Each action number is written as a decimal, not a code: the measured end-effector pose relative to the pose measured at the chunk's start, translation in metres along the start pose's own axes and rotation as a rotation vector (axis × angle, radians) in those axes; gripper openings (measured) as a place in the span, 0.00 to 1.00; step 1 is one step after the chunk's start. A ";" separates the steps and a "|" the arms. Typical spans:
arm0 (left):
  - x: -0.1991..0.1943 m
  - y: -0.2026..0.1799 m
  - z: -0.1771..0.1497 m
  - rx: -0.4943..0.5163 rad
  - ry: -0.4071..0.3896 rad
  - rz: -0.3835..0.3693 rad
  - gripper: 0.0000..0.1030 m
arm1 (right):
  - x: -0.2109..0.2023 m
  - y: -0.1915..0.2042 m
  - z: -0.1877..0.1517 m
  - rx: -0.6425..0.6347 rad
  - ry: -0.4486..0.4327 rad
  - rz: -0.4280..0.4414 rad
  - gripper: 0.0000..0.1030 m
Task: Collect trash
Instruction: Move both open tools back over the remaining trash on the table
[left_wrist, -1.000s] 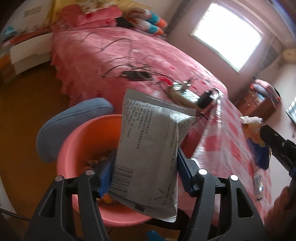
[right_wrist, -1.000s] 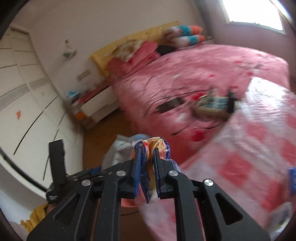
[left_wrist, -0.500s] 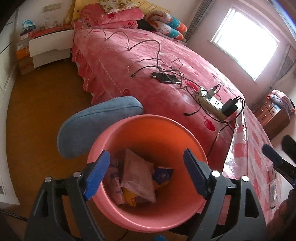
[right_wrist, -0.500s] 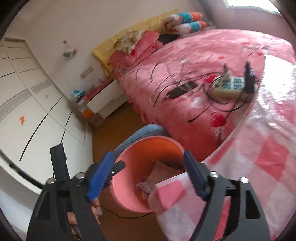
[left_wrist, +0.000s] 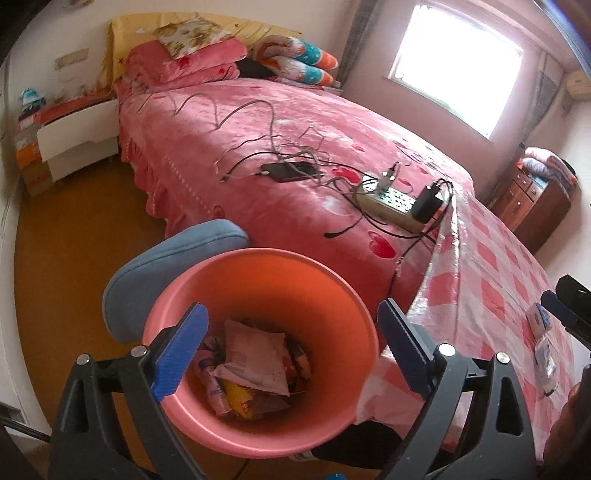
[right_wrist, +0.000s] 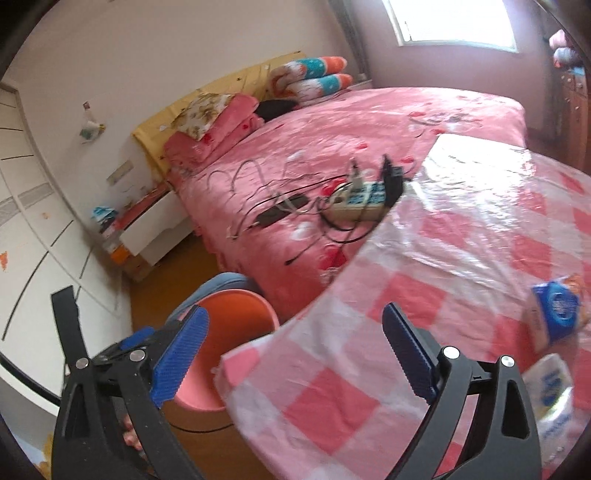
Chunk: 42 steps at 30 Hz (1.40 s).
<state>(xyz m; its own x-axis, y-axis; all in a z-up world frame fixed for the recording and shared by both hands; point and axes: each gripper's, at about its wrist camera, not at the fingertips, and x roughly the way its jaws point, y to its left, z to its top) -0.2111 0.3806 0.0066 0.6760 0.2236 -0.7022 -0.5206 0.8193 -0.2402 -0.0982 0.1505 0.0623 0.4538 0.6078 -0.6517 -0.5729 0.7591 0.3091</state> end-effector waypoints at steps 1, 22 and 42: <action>0.000 -0.005 0.001 0.007 -0.001 -0.007 0.92 | -0.003 -0.002 -0.001 -0.003 -0.006 -0.015 0.91; -0.015 -0.077 -0.005 0.126 -0.013 -0.133 0.94 | -0.050 -0.045 -0.015 -0.028 -0.102 -0.191 0.91; -0.010 -0.141 -0.023 0.212 0.051 -0.189 0.94 | -0.074 -0.094 -0.025 0.017 -0.136 -0.285 0.91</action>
<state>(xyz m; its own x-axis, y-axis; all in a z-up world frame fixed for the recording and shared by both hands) -0.1565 0.2502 0.0319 0.7206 0.0335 -0.6926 -0.2633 0.9372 -0.2287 -0.0950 0.0288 0.0643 0.6820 0.3947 -0.6157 -0.3982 0.9065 0.1399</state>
